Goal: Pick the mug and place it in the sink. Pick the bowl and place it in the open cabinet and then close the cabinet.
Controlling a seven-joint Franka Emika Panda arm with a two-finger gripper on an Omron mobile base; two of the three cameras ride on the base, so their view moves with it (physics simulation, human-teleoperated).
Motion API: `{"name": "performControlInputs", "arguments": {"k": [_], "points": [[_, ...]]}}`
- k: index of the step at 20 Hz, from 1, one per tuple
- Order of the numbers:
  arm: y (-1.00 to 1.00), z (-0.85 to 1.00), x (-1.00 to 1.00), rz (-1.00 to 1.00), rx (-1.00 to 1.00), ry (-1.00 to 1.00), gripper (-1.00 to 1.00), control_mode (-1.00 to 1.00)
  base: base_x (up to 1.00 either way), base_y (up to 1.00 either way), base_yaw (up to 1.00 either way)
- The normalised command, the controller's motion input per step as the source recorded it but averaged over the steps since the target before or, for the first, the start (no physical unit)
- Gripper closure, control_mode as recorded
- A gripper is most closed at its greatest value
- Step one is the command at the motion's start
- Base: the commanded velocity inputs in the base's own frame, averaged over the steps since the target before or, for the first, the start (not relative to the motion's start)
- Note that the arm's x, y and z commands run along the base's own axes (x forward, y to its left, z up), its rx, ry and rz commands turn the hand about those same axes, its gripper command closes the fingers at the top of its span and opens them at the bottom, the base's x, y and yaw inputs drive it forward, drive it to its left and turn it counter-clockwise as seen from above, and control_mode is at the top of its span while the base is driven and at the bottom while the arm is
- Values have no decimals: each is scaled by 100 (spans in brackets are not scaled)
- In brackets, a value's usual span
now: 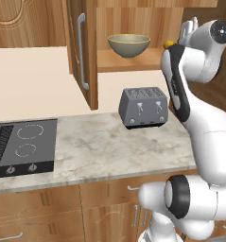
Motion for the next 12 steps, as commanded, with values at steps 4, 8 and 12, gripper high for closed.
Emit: {"name": "performControlInputs", "arguments": {"k": [4, 8, 12], "points": [[-4, -32, -99, -2, 0, 6, -100, -100, 0, 0, 0], [1, -71, -74, 0, -2, 15, -100, -100, 0, 0, 0], [0, -42, -13, 0, -2, 0, -100, -100, 0, 0, 0]]}}
